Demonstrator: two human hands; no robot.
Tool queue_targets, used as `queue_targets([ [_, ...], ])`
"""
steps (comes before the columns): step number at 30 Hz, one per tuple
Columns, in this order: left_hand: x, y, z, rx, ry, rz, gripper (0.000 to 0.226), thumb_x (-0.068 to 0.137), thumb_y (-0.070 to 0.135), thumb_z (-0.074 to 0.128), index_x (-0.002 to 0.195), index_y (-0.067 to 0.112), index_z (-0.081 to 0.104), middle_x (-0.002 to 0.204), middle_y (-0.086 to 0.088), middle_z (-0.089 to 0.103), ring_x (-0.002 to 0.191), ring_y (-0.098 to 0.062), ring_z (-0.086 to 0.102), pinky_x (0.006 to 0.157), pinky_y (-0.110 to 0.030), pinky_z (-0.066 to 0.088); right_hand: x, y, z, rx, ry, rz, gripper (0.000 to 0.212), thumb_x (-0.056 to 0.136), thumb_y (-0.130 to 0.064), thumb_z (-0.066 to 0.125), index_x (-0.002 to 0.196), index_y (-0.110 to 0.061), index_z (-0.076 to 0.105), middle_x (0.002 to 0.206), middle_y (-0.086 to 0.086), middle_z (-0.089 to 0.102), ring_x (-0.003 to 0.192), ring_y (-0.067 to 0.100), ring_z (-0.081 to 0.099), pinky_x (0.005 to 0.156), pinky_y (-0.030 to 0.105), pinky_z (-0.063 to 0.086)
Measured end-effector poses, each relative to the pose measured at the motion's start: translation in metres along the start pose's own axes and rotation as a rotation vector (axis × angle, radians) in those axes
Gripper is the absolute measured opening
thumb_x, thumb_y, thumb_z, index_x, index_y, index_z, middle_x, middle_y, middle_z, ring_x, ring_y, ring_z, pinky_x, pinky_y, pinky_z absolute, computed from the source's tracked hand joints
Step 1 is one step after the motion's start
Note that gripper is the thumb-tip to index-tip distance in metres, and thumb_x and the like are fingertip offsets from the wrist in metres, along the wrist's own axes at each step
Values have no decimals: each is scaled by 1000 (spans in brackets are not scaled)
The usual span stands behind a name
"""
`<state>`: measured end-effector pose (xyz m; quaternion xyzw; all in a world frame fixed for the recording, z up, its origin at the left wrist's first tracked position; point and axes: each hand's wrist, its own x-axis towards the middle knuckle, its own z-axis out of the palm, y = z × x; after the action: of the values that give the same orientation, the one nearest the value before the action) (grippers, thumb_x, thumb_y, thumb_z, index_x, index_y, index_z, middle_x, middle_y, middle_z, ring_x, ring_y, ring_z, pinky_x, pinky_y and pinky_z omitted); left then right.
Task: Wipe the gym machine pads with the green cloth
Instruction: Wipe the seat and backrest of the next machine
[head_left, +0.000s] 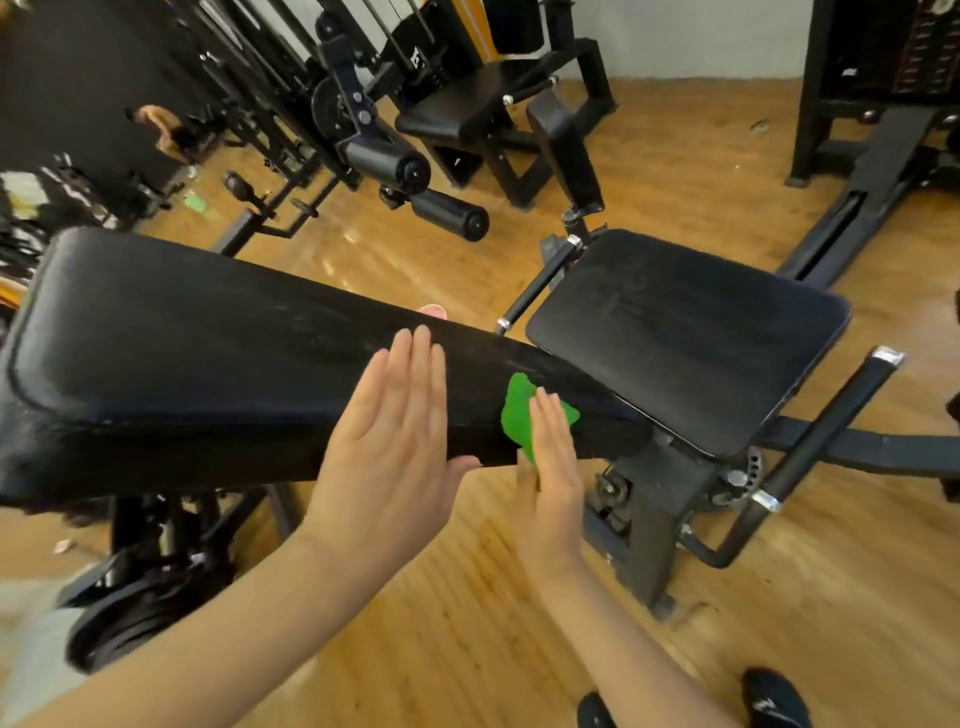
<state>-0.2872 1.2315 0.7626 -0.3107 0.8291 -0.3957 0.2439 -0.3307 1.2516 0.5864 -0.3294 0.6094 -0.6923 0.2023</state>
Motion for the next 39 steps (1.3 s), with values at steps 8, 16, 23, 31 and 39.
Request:
queue_targets([
  [8, 5, 5, 6, 38, 59, -57, 84, 94, 52, 0, 142, -15, -8, 155, -31, 10, 147, -40, 11, 116, -47, -6, 18, 63, -24, -124, -123, 45, 84, 74, 25, 50, 142, -21, 31, 144, -6, 36, 137, 10, 29, 113, 19, 19],
  [16, 9, 6, 8, 45, 34, -75, 81, 97, 52, 17, 145, -13, 8, 152, -30, 25, 144, -40, 22, 118, -47, 4, 31, 97, -38, -146, -23, 407, 62, 86, 20, 43, 141, -7, 35, 147, 4, 34, 140, 20, 25, 116, 33, 20],
  [23, 17, 15, 10, 84, 56, -49, 80, 95, 52, 13, 144, -10, 8, 154, -27, 19, 146, -38, 18, 117, -46, 0, 5, 44, -22, -52, -135, 104, 65, 92, -3, 50, 143, -27, 17, 148, -15, 18, 139, -7, 8, 108, 4, 9],
  [31, 17, 14, 12, 85, 79, -28, 75, 96, 47, 22, 143, -11, 14, 152, -28, 25, 144, -39, 23, 117, -46, 1, 38, 125, -43, -197, 43, 569, 56, 91, 11, 41, 143, -8, 33, 148, 8, 36, 139, 22, 29, 114, 32, 20],
  [39, 16, 14, 20, 134, 161, -37, 79, 97, 44, 6, 138, -16, -23, 153, -29, 1, 147, -38, 8, 115, -49, -15, 13, 45, 2, -33, 159, 399, 64, 87, 19, 39, 140, -13, 24, 149, -1, 23, 139, 9, 13, 106, 2, 5],
])
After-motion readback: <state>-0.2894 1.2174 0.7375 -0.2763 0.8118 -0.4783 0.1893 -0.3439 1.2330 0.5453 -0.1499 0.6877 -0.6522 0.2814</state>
